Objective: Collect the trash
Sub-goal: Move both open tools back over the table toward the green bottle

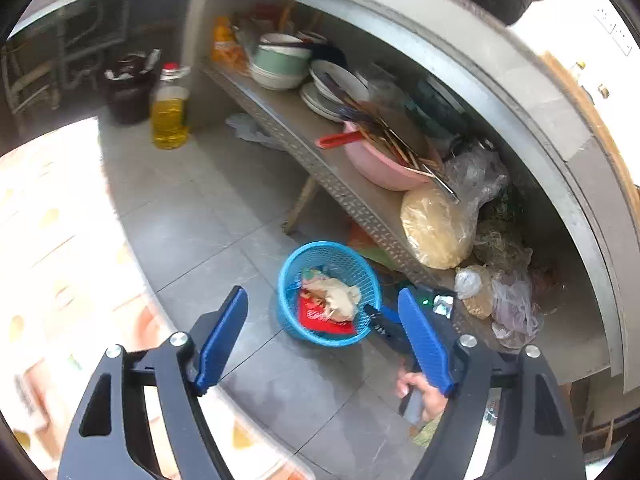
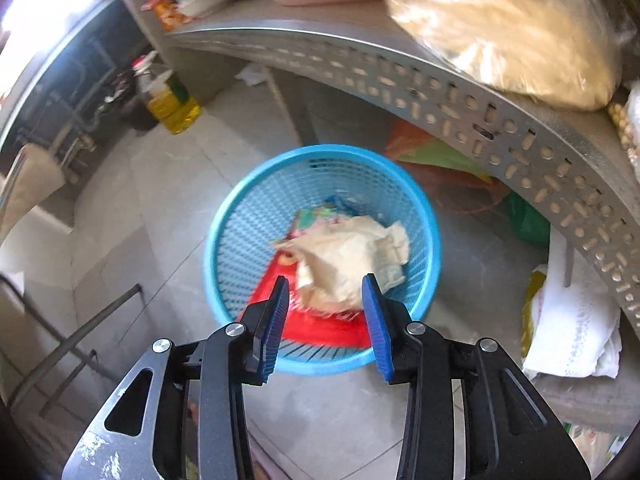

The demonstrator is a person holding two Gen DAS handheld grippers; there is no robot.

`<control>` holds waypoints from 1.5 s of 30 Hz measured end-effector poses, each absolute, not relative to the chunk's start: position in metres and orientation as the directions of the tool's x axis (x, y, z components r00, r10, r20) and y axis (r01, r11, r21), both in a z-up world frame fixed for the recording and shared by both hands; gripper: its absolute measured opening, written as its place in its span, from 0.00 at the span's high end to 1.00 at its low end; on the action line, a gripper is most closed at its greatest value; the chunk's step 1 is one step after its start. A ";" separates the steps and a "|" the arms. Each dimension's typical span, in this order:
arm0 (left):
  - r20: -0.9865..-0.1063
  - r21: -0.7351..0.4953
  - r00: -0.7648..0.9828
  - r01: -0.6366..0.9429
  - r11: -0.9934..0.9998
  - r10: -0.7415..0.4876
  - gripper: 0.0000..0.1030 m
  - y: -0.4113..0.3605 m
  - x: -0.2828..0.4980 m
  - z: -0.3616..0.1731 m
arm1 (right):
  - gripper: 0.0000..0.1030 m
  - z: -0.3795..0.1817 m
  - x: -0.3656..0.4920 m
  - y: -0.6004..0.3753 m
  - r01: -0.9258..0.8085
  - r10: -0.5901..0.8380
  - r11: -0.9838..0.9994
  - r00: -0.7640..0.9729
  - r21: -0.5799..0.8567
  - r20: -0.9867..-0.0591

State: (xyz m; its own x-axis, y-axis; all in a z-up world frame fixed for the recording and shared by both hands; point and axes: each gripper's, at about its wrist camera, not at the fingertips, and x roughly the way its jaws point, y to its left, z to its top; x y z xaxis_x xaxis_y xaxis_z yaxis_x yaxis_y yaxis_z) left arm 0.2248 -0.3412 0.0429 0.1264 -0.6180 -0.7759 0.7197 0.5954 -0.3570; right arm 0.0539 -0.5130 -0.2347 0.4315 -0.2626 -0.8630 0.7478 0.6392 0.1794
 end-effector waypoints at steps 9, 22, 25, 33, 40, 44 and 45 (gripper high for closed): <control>-0.713 -0.372 0.263 0.644 0.668 -0.650 0.19 -0.238 0.201 0.053 | 0.64 -0.197 0.049 -0.476 0.676 -0.228 0.705 0.503 0.215 -0.834; -0.628 -0.306 0.464 0.591 0.746 -0.625 0.12 -0.173 0.169 0.056 | 0.21 -0.081 0.022 -0.410 0.565 -0.261 0.795 0.649 0.222 -0.715; -0.646 -0.311 0.459 0.571 0.759 -0.610 0.11 -0.161 0.167 0.048 | 0.16 -0.056 0.019 -0.392 0.545 -0.279 0.815 0.666 0.196 -0.692; -0.633 -0.285 0.511 0.545 0.788 -0.582 0.06 -0.129 0.157 0.052 | 0.08 -0.023 0.017 -0.361 0.540 -0.340 0.832 0.675 0.125 -0.655; -0.605 -0.245 0.571 0.531 0.812 -0.555 0.06 -0.109 0.152 0.061 | 0.08 -0.012 0.030 -0.329 0.521 -0.355 0.852 0.658 0.061 -0.664; -0.602 -0.263 0.568 0.522 0.812 -0.560 0.06 -0.099 0.149 0.061 | 0.08 -0.008 0.038 -0.308 0.498 -0.352 0.866 0.657 0.034 -0.667; -0.601 -0.271 0.567 0.519 0.811 -0.563 0.06 -0.095 0.149 0.061 | 0.08 -0.007 0.040 -0.302 0.488 -0.352 0.872 0.659 0.022 -0.665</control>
